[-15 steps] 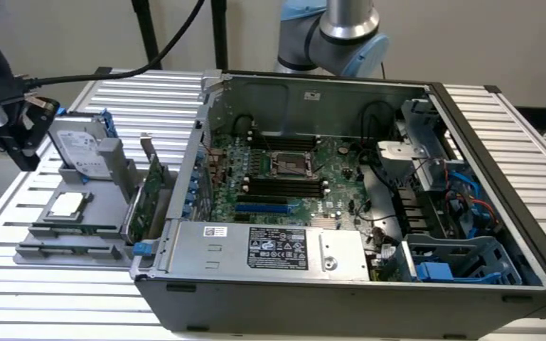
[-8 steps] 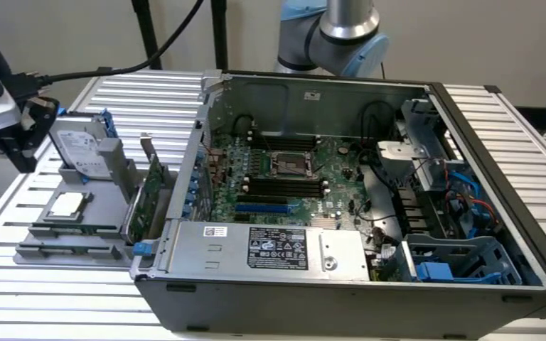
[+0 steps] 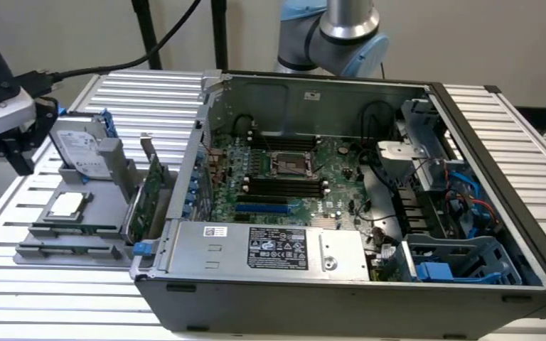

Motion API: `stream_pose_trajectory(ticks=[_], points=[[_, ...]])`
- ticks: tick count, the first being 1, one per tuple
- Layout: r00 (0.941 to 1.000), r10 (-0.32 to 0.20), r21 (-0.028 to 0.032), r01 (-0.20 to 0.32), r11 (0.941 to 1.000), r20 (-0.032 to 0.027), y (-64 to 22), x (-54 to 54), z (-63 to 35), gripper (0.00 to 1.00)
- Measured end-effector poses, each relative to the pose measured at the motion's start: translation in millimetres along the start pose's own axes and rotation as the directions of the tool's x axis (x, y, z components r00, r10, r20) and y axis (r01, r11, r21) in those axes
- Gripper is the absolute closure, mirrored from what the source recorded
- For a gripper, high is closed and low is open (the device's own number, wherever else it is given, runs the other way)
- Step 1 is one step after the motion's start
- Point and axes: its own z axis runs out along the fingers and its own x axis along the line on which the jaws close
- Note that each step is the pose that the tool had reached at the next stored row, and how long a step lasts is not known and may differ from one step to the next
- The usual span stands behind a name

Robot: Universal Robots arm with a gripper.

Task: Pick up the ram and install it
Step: 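Pick up the ram and move it above insertion slot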

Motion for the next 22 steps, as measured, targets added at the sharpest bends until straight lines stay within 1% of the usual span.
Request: stream_pose_trajectory(ticks=[2, 5, 8, 11, 13, 16, 19, 22], points=[[0.9994, -0.036, 0.0012, 0.036, 0.9994, -0.0034, -0.1, -0.1, 0.7, 1.0], [0.996, -0.089, 0.0039, 0.09, 0.996, -0.0083, -0.1, -0.1, 1.7, 1.0], [0.9896, -0.143, 0.0076, 0.143, 0.9896, -0.0135, -0.2, -0.2, 2.5, 1.0], [0.9803, -0.197, 0.0109, 0.197, 0.9804, -0.0187, -0.1, -0.2, 3.3, 1.0], [0.9724, -0.232, 0.0128, 0.232, 0.9725, -0.0223, -0.2, -0.2, 3.8, 1.0], [0.9584, -0.284, 0.0154, 0.285, 0.9585, -0.0278, -0.2, -0.2, 4.6, 1.0], [0.9413, -0.336, 0.0182, 0.337, 0.9414, -0.0327, -0.3, -0.3, 5.5, 1.0], [0.9215, -0.387, 0.0204, 0.388, 0.9216, -0.0366, -0.3, -0.4, 6.8, 1.0]])
